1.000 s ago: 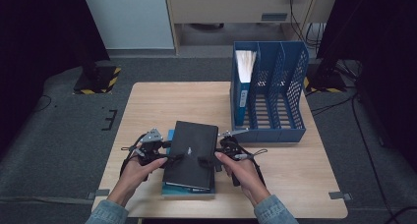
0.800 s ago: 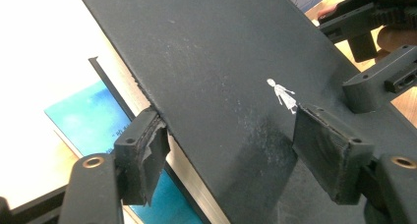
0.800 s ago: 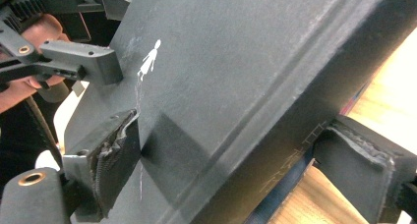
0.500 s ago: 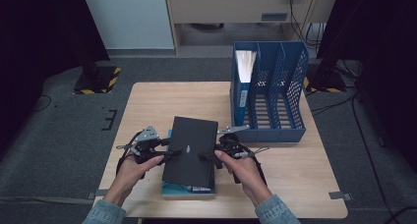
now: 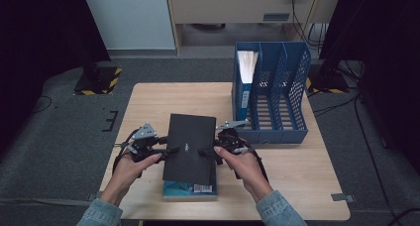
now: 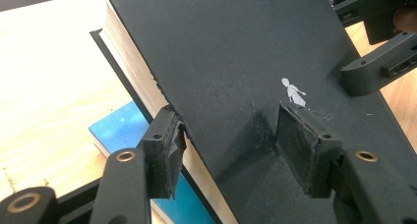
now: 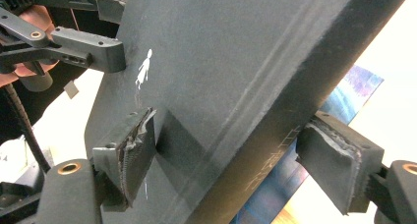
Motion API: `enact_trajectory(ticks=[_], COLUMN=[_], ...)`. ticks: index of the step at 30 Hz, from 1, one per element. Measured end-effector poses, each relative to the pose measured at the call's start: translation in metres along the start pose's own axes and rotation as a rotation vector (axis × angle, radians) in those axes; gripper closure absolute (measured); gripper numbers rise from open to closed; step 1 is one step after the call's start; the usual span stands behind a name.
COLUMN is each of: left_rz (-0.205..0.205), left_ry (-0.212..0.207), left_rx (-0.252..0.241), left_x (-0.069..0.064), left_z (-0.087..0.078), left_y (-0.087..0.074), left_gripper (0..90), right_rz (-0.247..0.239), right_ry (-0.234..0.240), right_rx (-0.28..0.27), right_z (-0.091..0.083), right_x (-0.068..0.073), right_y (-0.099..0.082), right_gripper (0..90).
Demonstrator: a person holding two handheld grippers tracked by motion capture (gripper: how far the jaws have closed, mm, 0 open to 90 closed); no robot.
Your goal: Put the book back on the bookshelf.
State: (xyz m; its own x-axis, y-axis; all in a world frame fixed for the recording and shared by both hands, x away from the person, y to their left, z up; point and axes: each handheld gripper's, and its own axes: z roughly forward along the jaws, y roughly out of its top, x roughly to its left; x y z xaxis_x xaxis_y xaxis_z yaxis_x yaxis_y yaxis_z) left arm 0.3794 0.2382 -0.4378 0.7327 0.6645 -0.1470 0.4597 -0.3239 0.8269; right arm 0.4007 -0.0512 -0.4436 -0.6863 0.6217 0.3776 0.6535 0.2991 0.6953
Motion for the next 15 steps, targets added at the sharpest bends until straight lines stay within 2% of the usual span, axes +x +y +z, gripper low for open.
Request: enact_trajectory(ticks=[11,15], left_rz=[0.005,0.010], left_ry=[0.010,0.013], left_rx=[0.000,0.004], left_x=[0.004,0.003], left_z=[-0.008,-0.010], left_y=[0.008,0.011], left_gripper=[49.4,50.8], right_rz=[-0.039,-0.059], right_ry=[-0.025,-0.039], right_rx=[-0.009,0.003], right_z=[-0.004,-0.006], right_x=[0.005,0.008], right_y=[0.013,0.016], right_gripper=[26.6,26.8])
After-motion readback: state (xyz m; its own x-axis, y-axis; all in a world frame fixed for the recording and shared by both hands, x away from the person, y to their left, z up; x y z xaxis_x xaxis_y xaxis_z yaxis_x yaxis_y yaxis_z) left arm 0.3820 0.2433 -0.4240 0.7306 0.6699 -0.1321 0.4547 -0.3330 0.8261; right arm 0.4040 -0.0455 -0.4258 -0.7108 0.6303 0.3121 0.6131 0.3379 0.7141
